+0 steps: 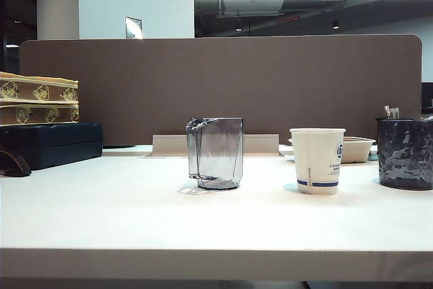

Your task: Pick up the letter "c" and put it in the paper cup.

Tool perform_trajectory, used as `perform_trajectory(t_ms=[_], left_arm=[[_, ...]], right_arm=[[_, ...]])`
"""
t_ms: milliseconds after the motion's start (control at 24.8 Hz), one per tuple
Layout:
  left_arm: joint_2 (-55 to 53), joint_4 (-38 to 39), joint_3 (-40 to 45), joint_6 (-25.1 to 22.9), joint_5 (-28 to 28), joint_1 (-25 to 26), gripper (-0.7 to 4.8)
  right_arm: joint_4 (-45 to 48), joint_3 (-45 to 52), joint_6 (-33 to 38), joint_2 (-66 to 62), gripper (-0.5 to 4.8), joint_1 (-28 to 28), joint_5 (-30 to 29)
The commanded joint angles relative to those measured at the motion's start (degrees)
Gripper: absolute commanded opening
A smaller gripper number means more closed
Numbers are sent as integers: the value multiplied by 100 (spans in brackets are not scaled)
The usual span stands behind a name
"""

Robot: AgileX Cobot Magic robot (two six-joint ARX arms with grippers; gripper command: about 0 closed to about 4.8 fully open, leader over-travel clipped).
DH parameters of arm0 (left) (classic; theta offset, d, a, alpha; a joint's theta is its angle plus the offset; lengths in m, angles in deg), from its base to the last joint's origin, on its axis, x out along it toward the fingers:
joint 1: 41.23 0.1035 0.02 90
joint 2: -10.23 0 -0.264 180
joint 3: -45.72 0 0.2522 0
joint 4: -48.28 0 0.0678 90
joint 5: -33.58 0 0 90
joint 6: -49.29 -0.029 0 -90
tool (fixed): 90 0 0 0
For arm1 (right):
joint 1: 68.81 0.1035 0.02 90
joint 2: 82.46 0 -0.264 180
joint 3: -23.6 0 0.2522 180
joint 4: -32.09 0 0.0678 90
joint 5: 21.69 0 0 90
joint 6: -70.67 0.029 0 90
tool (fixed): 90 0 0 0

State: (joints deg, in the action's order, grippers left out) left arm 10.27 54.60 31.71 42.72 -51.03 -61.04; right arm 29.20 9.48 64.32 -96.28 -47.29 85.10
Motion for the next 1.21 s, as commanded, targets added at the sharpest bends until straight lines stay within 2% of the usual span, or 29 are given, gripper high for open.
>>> perform_trajectory(t_ms=[40,162,404,606,969,1212], left_arm=[[-13,-144,-11,13,-9,68,-3],[-13,-173,-15,15,-101,289,-3],[-13,-170,-15,15,-828,1082,-3],[-13,-197,-15,20,-1040,1598,-3],[-13,-295,-15,275,-1005,1679,-3],[-13,-293,-15,275,-649,1714,-4]], right_arm=[[74,39,-7,11,9,4,0],[72,39,-7,11,9,4,-2],[72,39,-7,11,9,4,0],[72,39,-7,11,9,7,0],[72,39,-7,11,9,9,0],[72,39,-7,11,9,7,0]])
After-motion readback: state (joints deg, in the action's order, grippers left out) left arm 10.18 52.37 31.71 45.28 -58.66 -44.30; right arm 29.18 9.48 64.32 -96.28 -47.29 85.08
